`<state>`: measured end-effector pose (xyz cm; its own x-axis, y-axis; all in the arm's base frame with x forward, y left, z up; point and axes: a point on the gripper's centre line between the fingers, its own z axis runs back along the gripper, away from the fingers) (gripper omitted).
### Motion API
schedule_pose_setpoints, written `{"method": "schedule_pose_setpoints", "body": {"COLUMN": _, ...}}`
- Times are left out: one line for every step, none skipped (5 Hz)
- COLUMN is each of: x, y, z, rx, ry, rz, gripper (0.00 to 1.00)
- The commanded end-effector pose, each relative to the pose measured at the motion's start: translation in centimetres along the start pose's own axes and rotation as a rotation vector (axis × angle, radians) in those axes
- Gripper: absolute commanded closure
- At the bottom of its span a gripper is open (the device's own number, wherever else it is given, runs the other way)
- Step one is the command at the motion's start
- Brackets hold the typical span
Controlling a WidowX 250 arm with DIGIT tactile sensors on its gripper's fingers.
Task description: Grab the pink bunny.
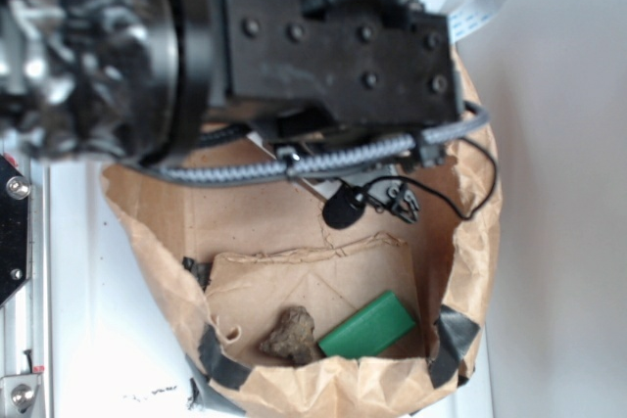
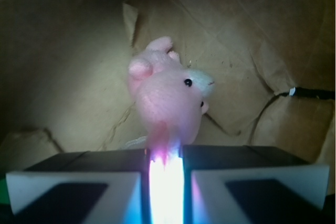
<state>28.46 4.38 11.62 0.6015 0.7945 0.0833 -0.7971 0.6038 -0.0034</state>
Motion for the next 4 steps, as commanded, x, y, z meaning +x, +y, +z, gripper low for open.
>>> {"method": "schedule_pose_setpoints", "body": {"x": 1.3, "y": 2.2, "z": 5.3, "rx": -0.078, "ry": -0.047, "rz": -0.049, "gripper": 1.00}}
{"method": "schedule_pose_setpoints", "body": {"x": 1.1, "y": 0.7, "z": 7.1, "rx": -0.100, "ry": -0.103, "rz": -0.240, "gripper": 1.00}}
{"method": "schedule_pose_setpoints", "body": {"x": 0.9, "y": 0.3, "z": 8.2, "rx": -0.188, "ry": -0.231, "rz": -0.481, "gripper": 1.00}}
{"method": "schedule_pose_setpoints", "body": {"x": 0.4, "y": 0.6, "z": 9.7, "rx": -0.256, "ry": -0.335, "rz": -0.725, "gripper": 1.00}}
